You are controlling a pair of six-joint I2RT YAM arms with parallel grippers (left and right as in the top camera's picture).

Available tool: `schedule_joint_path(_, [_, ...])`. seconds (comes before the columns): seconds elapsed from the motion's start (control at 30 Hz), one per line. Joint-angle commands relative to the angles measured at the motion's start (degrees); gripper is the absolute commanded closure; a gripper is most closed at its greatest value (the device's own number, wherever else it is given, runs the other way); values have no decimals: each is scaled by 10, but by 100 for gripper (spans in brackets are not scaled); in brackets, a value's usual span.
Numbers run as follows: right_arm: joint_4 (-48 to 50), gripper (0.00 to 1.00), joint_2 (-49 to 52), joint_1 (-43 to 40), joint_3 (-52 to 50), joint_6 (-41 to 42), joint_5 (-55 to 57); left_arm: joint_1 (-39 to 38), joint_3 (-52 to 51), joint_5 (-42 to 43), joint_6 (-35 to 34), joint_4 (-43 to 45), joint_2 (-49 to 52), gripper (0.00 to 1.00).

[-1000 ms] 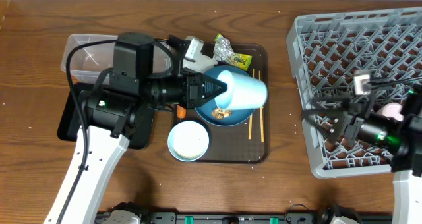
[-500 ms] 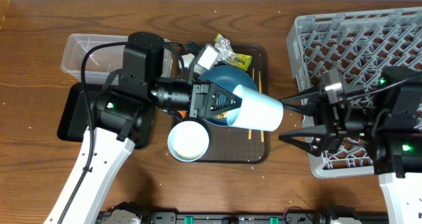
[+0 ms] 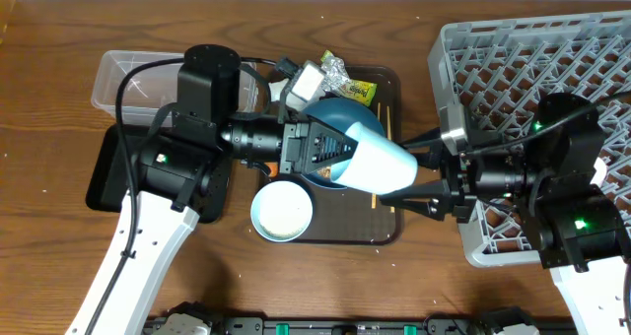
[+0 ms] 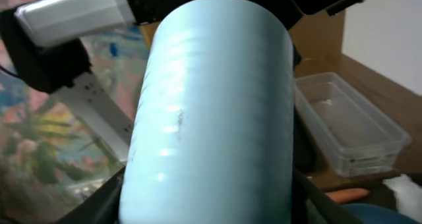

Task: Sort waste into correct bins and load items into the dishwasher rack
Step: 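Lift the light blue cup and pass it to the right gripper, then place the light blue cup in the rack beside the pink cup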

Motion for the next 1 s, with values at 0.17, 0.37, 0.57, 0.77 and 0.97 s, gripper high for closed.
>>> schedule_joint_path(0.17, [-17, 66, -1, 9, 8, 66, 133, -8, 6, -8, -2, 3, 3, 45])
schedule_joint_path(0.37, [-139, 67, -14, -71, 8, 75, 304, 24, 6, -10, -1, 0, 2, 24])
schedule_joint_path(0.57, [-205, 66, -21, -217, 8, 143, 521, 43, 5, -10, -1, -3, 3, 23])
schedule_joint_path(0.77, [-200, 65, -8, -388, 8, 219, 609, 43, 3, -10, -1, -11, 3, 23])
schedule_joint_path(0.97, [-192, 66, 37, -544, 8, 362, 657, 43, 2, -10, 26, -45, 3, 22])
